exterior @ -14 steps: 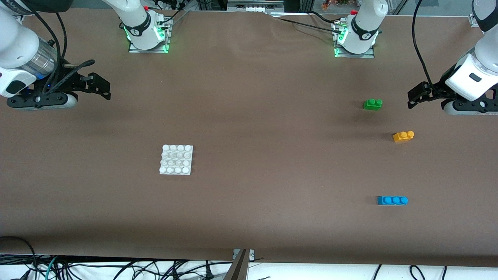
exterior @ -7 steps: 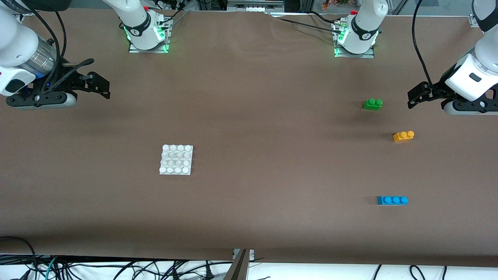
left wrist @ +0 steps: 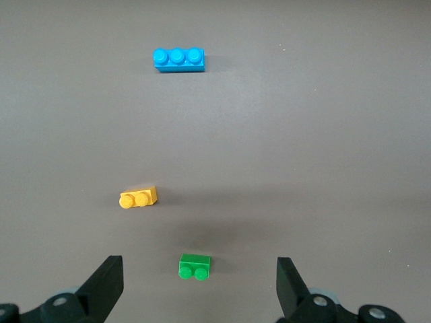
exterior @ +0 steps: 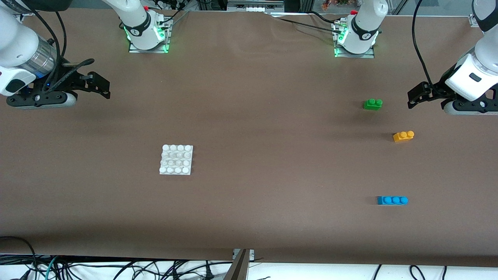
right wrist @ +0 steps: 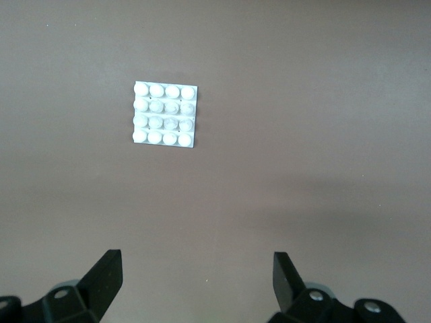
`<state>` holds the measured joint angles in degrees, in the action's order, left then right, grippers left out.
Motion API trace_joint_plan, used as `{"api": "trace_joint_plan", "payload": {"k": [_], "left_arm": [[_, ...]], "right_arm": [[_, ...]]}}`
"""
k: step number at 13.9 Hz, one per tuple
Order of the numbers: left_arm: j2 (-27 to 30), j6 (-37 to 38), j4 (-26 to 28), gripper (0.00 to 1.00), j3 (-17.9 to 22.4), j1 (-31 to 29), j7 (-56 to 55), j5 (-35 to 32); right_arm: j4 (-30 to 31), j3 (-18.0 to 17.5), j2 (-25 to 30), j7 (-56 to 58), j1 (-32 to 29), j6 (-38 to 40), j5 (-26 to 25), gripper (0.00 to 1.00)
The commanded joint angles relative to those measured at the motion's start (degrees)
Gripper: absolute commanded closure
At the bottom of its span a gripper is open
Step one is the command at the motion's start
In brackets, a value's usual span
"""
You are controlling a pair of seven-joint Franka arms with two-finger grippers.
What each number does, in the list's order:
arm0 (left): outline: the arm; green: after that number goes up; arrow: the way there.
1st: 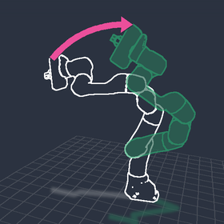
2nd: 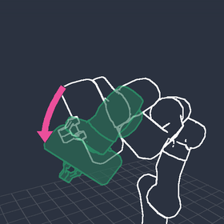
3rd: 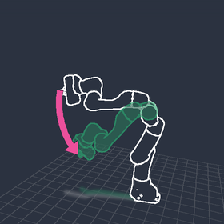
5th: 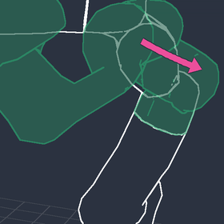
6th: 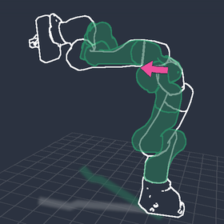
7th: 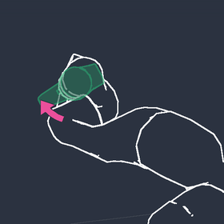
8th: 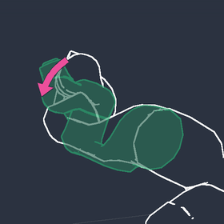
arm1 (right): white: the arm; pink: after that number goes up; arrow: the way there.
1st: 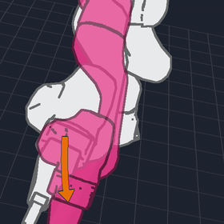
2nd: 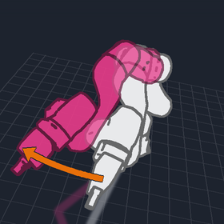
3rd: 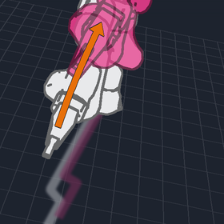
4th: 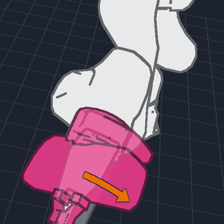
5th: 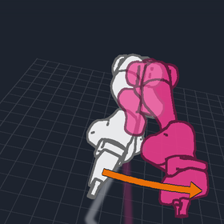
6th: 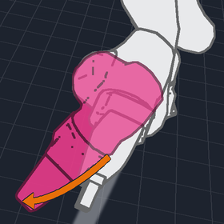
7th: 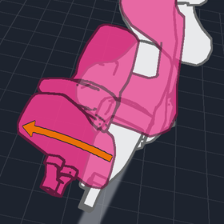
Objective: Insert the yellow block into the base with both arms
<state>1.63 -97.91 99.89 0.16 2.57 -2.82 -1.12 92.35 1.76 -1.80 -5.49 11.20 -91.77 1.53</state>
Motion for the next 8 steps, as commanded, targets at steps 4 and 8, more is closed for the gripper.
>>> {"api": "trace_joint_plan", "payload": {"k": [4, 8], "left_arm": [[-0.92, 1.41, -1.97, 0.00, 0.64, 0.60, 0.89, 1.12], [-0.92, 1.76, -1.97, 0.00, 0.72, 0.51, 0.98, 1.12]], "right_arm": [[2.22, -0.27, 2.24, 1.54, -0.56, -0.42, 0.14, 0.01], [2.31, -0.27, 2.24, 1.54, -0.56, -0.42, 0.14, 0.01]]}}
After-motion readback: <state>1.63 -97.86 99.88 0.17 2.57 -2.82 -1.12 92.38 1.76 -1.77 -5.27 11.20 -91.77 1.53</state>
